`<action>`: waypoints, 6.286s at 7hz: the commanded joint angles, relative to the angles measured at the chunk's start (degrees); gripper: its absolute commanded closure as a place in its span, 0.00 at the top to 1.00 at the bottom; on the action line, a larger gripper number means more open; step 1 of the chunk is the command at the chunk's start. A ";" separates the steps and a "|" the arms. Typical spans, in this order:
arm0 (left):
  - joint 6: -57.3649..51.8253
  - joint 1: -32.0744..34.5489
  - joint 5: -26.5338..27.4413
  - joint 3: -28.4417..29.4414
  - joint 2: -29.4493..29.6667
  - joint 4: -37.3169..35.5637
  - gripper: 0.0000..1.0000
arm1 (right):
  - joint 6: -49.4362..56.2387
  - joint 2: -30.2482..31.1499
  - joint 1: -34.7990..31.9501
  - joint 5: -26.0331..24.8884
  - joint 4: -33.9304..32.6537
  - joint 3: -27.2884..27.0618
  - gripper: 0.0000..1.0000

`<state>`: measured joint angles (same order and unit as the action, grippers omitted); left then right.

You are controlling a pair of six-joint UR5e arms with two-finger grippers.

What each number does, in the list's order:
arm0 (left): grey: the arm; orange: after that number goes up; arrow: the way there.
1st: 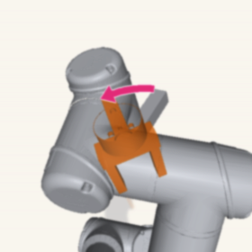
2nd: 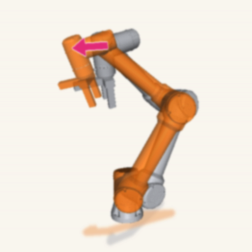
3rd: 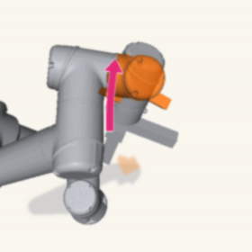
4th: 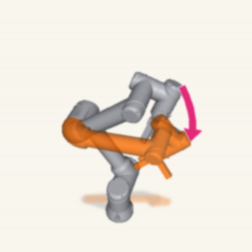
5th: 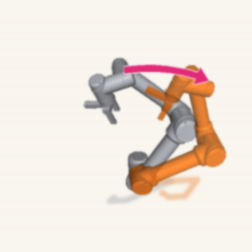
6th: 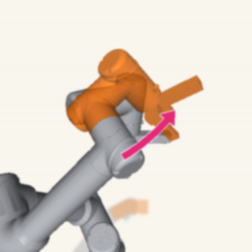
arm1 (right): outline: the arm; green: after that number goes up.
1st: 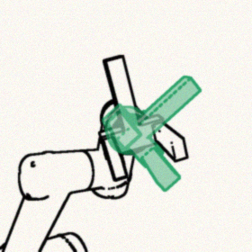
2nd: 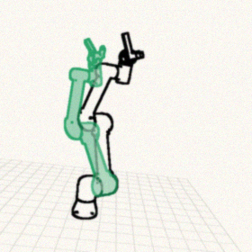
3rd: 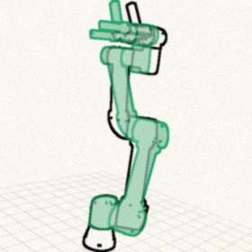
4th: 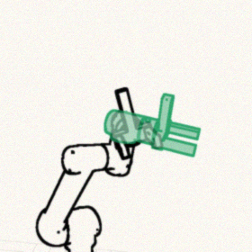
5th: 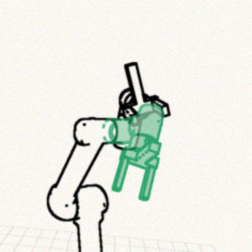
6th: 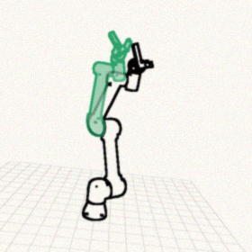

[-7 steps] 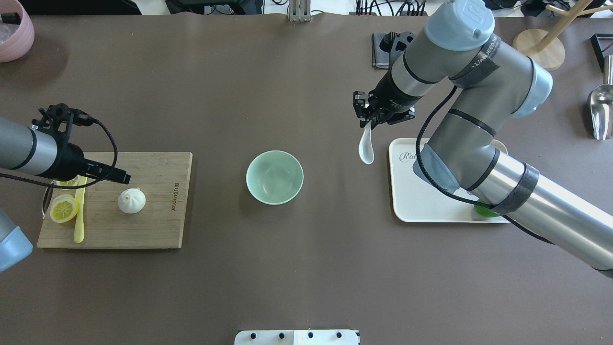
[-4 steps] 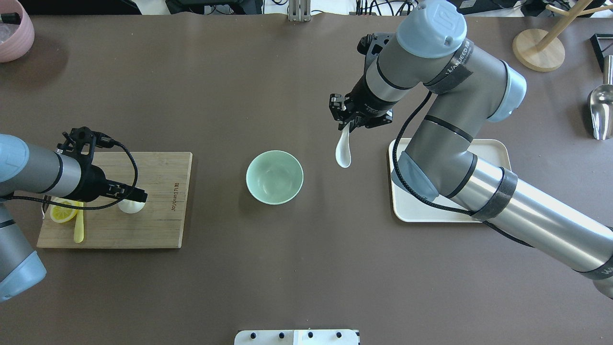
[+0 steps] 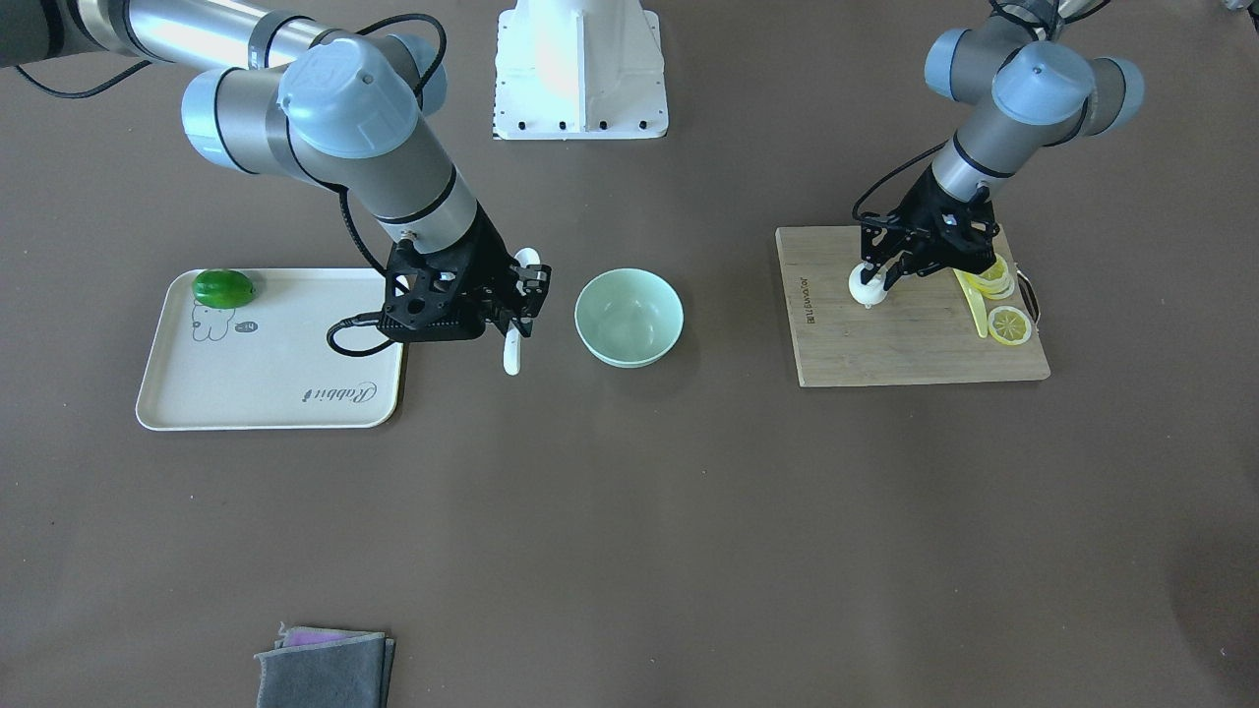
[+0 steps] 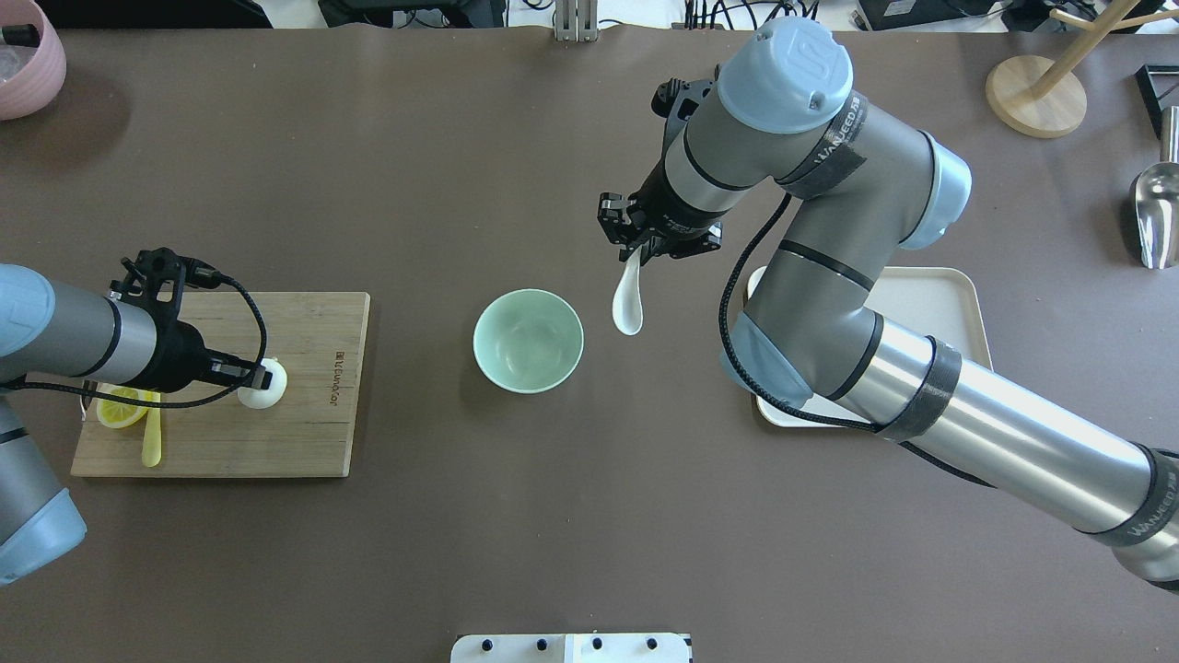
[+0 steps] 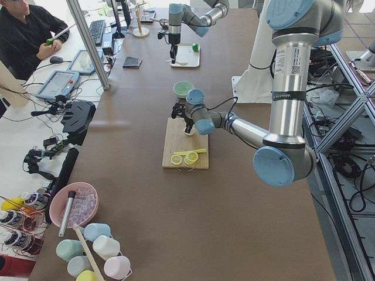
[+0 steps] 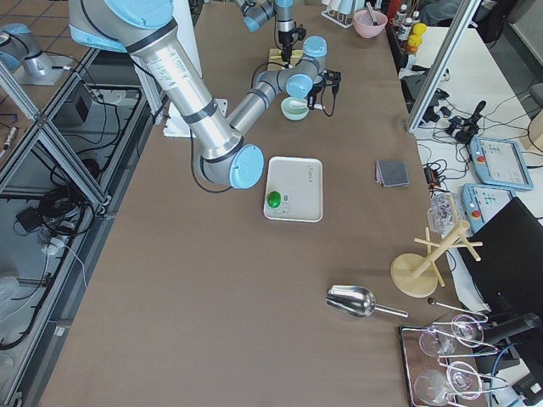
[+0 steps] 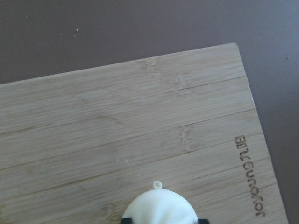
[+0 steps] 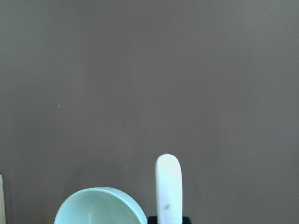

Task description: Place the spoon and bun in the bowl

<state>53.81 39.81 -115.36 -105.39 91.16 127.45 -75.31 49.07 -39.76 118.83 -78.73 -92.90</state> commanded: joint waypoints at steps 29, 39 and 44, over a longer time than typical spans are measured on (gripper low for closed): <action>-42.91 36.94 -14.18 3.61 13.19 -35.80 0.98 | 73.96 37.41 -42.56 17.74 -6.09 3.93 1.00; -43.48 50.37 -18.20 14.52 -0.36 -15.91 0.98 | 71.37 36.71 -46.74 17.58 -14.66 -0.25 1.00; -38.52 49.66 -19.20 9.50 -4.06 -16.27 0.98 | 70.74 38.02 -46.73 17.93 -14.79 -0.53 1.00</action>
<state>15.11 89.69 -134.67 -95.99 87.14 111.19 -4.57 86.69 -86.49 136.75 -93.61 -93.25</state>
